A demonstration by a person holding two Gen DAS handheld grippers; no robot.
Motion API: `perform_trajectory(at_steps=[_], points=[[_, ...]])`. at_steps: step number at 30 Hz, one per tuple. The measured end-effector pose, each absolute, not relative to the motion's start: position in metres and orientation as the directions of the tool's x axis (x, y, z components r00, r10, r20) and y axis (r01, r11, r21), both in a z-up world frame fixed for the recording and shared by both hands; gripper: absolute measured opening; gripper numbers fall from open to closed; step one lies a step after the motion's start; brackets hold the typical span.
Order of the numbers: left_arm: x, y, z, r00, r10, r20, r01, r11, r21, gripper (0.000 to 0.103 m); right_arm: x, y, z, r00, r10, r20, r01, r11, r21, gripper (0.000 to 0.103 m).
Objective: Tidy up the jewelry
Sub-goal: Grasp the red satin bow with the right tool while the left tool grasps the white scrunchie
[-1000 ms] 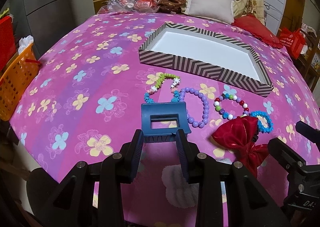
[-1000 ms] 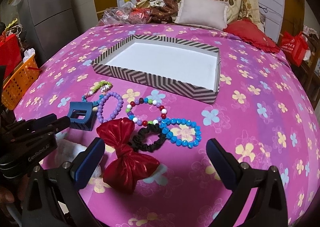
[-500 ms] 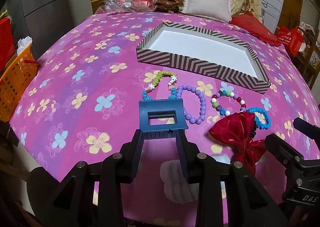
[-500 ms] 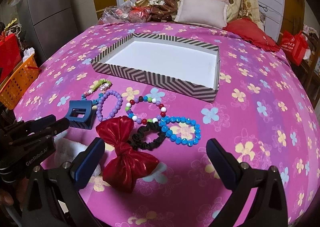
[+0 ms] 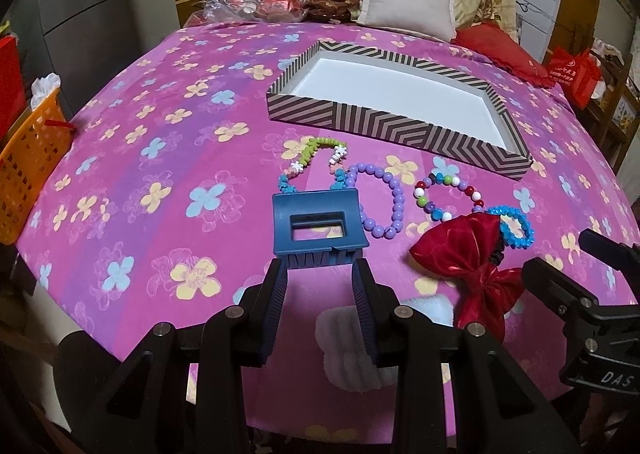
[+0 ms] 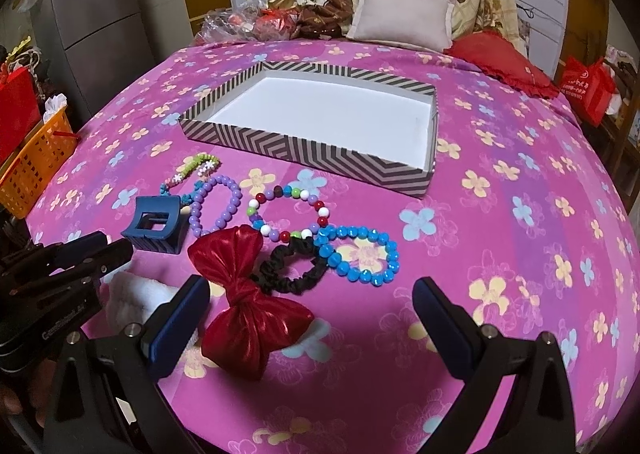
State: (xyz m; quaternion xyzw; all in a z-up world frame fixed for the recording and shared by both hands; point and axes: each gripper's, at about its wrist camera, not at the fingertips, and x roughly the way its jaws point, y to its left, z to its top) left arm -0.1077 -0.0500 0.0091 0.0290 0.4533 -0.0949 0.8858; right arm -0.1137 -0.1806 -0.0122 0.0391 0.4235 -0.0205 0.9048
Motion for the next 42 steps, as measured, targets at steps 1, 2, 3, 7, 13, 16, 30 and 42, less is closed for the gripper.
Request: perform_trajectory(at_steps=[1,2,3,7,13,16,30,42], points=[[-0.108,-0.050,0.009,0.569,-0.144,-0.810,0.197,0.980,-0.036,0.032,-0.114,-0.181,-0.012,0.639,-0.004,-0.769,0.070,0.996,0.053,0.103],[-0.108,-0.049,0.009,0.566,-0.146,-0.811,0.199,0.979,-0.037,0.032,-0.114,-0.181,-0.012,0.638,-0.005,-0.770,0.070,0.996,0.052,0.103],[-0.108,-0.049,0.009,0.563,-0.148,-0.813,0.201,0.979,-0.038,0.032,-0.114,-0.181,-0.012,0.637,-0.005,-0.771,0.069,0.996,0.051,0.103],[-0.111,-0.048,0.008,0.549,-0.164,-0.819,0.216,0.975,-0.051,0.032,-0.116,-0.181,-0.014,0.630,-0.002,-0.777,0.064,0.997,0.048,0.103],[-0.122,-0.042,0.007,0.524,-0.234,-0.819,0.262,0.959,-0.106,0.032,-0.118,-0.185,-0.019,0.613,0.025,-0.789,0.049,0.996,0.070,0.103],[-0.127,-0.042,0.006,0.515,-0.276,-0.811,0.295,0.946,-0.135,0.033,-0.117,-0.184,-0.023,0.604,0.043,-0.796,0.039,0.996,0.084,0.103],[-0.133,-0.050,-0.004,0.459,-0.369,-0.808,0.387,0.902,-0.192,0.046,-0.105,-0.171,-0.040,0.577,0.071,-0.814,-0.024,0.997,0.070,0.099],[-0.124,-0.043,-0.016,0.483,-0.367,-0.795,0.344,0.914,-0.213,0.028,-0.102,-0.161,-0.058,0.549,0.131,-0.826,-0.105,0.991,0.088,0.031]])
